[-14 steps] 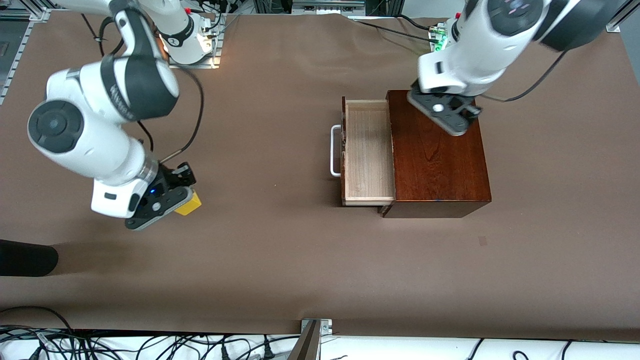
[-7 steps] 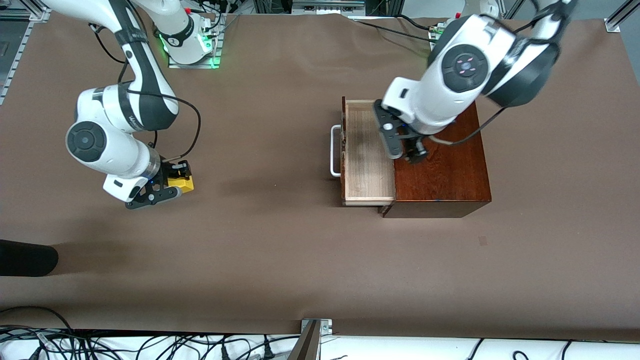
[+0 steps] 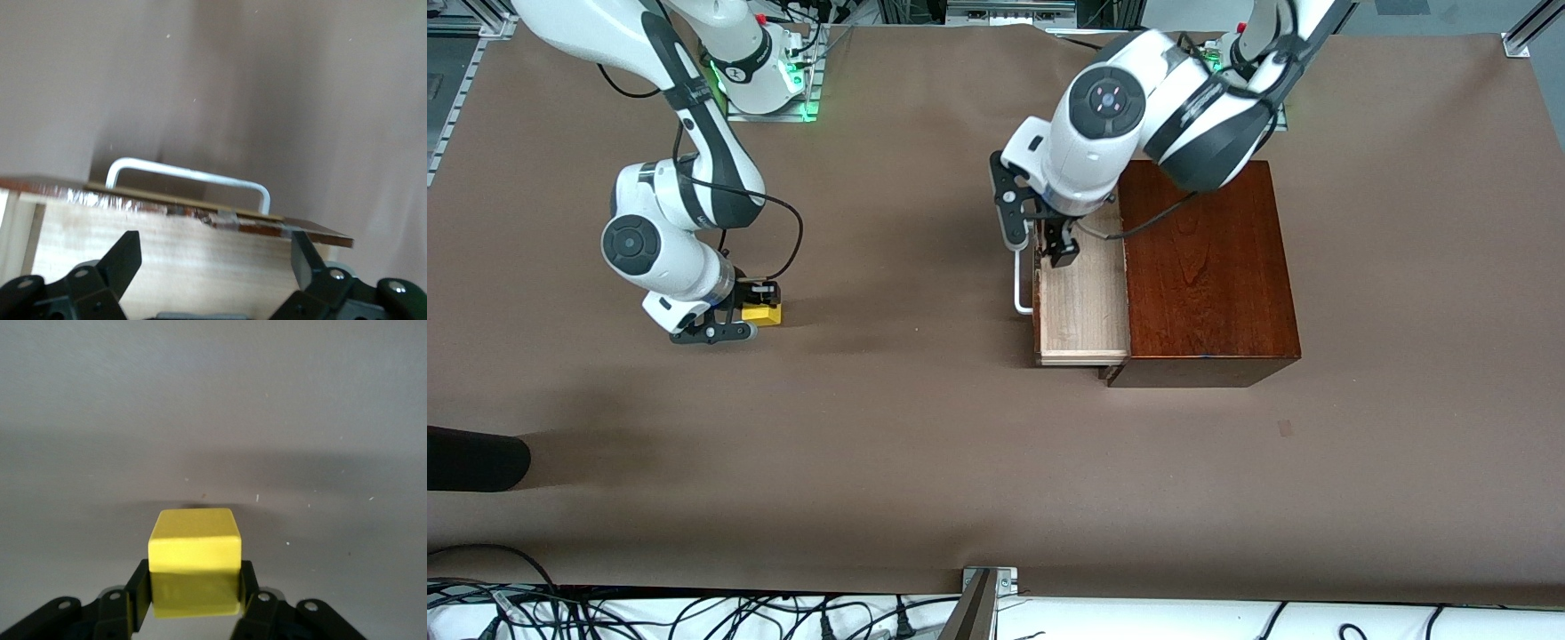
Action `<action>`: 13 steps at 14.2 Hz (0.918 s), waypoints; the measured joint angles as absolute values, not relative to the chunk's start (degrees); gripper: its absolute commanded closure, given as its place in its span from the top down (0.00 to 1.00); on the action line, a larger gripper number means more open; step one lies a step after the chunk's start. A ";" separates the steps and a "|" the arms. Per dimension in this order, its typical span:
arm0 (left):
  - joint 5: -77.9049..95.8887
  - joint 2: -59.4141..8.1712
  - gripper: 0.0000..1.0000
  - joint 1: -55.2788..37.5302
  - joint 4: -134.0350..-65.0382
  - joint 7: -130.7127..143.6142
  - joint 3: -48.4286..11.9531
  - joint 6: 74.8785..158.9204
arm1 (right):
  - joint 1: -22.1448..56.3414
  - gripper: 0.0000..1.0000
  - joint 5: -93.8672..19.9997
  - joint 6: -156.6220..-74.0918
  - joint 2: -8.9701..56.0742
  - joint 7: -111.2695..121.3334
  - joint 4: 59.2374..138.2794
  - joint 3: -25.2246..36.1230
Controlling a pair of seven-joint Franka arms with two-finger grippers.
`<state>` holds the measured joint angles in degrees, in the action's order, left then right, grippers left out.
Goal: Open drawer, take yellow block, close drawer
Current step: 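Push the drawer shut with the left gripper while the right gripper sets the cube down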
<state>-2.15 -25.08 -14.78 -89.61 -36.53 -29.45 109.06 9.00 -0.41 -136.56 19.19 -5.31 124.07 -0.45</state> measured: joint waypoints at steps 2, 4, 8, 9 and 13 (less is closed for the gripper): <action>-2.33 -28.53 1.00 -15.65 -88.53 -40.14 -29.42 112.13 | 8.69 0.00 -0.41 -138.44 19.61 -5.37 126.01 -0.32; -2.39 -31.24 1.00 -17.28 -87.96 -41.14 -29.43 113.60 | 8.53 0.20 -0.41 -138.67 20.14 -5.46 126.27 -0.30; -2.57 -34.27 1.00 -19.98 -87.75 -41.38 -29.40 118.93 | 8.50 1.00 -0.41 -138.88 20.33 -5.71 126.24 -0.10; -3.31 -34.85 1.00 -20.69 -87.73 -41.58 -29.38 120.14 | 8.49 1.00 -0.35 -139.36 20.31 -5.69 125.94 -0.02; -10.58 -36.97 1.00 -23.07 -87.71 -41.57 -29.36 121.22 | 8.48 1.00 -0.14 -133.85 16.76 -5.54 118.43 0.27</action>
